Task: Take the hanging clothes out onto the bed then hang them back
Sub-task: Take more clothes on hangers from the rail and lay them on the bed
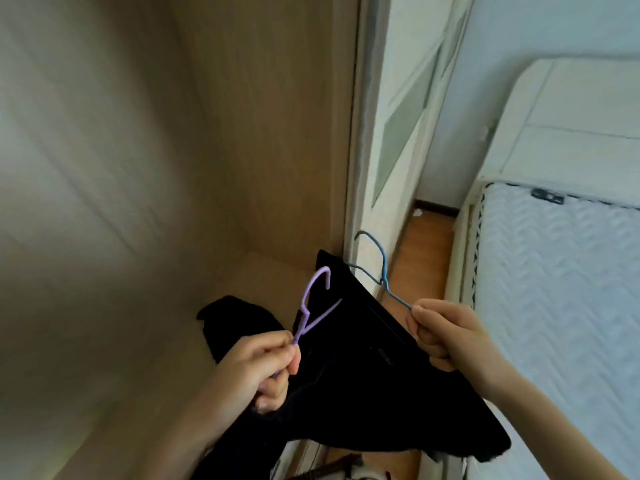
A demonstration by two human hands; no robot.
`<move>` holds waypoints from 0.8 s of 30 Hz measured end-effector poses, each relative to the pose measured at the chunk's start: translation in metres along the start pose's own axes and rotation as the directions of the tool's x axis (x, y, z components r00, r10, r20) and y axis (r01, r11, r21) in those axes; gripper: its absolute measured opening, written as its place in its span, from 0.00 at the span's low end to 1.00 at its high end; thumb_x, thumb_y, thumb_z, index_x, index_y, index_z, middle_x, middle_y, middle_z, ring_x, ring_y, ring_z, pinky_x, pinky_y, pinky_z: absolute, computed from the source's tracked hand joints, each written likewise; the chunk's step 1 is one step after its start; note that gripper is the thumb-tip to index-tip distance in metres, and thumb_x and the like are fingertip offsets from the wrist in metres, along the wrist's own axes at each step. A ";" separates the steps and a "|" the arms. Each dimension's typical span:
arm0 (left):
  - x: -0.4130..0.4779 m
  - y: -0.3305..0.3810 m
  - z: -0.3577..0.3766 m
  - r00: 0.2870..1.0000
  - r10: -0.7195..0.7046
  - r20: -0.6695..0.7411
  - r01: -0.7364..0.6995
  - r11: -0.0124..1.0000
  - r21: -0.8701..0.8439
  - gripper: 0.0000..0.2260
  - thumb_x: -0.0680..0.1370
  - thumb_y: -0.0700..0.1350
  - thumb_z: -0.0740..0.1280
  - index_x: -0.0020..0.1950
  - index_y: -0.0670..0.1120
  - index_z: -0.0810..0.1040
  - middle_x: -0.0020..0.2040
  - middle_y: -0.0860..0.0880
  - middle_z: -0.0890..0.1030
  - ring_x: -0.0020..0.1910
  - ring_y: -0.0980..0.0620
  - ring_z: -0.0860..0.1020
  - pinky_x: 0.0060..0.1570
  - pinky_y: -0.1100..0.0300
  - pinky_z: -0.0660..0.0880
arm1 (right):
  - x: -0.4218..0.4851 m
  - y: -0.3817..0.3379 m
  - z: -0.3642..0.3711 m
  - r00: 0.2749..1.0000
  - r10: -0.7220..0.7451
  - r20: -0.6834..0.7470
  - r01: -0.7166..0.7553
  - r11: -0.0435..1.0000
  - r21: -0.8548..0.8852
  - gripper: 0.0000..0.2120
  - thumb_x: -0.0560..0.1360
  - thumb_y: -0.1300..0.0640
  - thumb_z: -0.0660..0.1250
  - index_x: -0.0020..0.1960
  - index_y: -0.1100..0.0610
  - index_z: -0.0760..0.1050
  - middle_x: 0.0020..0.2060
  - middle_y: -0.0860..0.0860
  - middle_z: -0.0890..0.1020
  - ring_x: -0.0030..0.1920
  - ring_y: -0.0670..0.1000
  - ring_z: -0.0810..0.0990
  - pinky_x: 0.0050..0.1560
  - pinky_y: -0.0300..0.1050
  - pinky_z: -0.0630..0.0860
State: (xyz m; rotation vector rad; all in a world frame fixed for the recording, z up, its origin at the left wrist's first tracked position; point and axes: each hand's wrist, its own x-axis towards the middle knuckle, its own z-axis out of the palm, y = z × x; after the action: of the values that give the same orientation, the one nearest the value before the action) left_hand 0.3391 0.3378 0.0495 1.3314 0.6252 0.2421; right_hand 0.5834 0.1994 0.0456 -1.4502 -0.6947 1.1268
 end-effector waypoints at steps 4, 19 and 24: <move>0.006 0.010 0.053 0.982 -0.036 0.183 0.013 0.992 0.123 0.11 0.75 0.45 0.60 0.36 0.40 0.71 0.23 0.50 0.61 0.19 0.54 0.61 0.21 0.65 0.61 | -0.082 0.012 -0.046 0.979 -0.007 -0.204 0.023 0.997 0.073 0.17 0.81 0.62 0.55 0.35 0.64 0.68 0.25 0.48 0.56 0.23 0.45 0.53 0.24 0.34 0.48; 0.065 0.053 0.272 0.680 0.005 0.733 -0.222 0.955 0.199 0.10 0.75 0.41 0.64 0.35 0.40 0.73 0.23 0.49 0.57 0.20 0.55 0.57 0.20 0.67 0.59 | -0.358 0.040 -0.102 0.336 -0.034 -0.941 0.315 0.946 0.079 0.14 0.81 0.63 0.55 0.37 0.63 0.68 0.25 0.47 0.57 0.23 0.44 0.53 0.24 0.30 0.50; 0.086 0.076 0.350 0.494 -0.032 0.869 -0.230 0.959 0.167 0.10 0.72 0.43 0.67 0.34 0.39 0.73 0.21 0.52 0.60 0.18 0.56 0.58 0.19 0.68 0.59 | -0.412 0.049 -0.093 0.047 0.000 -0.999 0.357 0.934 0.017 0.13 0.81 0.64 0.56 0.38 0.65 0.70 0.24 0.47 0.57 0.22 0.44 0.54 0.24 0.31 0.49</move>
State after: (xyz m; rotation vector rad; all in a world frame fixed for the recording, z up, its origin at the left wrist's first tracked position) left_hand 0.6160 0.1106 0.1338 1.5370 -0.3242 -0.4554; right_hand 0.5067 -0.2151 0.0988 -1.4298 0.3369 -0.2379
